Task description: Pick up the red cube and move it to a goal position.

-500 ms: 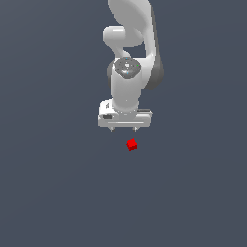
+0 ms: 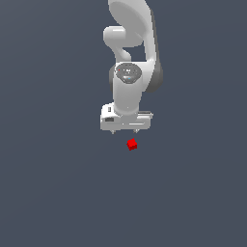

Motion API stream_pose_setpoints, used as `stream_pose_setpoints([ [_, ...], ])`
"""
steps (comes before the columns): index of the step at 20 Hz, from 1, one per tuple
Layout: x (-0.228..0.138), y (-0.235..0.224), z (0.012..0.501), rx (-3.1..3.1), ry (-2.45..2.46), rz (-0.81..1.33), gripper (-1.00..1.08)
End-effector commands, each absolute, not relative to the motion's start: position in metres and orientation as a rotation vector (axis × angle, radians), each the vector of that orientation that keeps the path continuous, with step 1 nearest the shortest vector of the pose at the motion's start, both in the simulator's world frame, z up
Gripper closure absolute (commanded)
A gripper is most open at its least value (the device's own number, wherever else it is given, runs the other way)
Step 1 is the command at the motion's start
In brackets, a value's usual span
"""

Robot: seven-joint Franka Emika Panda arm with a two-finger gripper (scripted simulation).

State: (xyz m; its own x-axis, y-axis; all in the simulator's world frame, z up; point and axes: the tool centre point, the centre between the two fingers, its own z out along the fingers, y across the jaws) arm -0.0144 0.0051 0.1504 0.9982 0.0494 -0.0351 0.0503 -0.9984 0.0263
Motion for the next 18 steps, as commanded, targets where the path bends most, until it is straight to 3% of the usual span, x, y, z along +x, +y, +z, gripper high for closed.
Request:
stream_pose_setpoints([
  [1, -0.015, 0.008, 0.139, 3.114, 0.119, -0.051, -0.92],
  [18, -0.022, 0.042, 0.027, 3.094, 0.547, -0.002, -0.92],
])
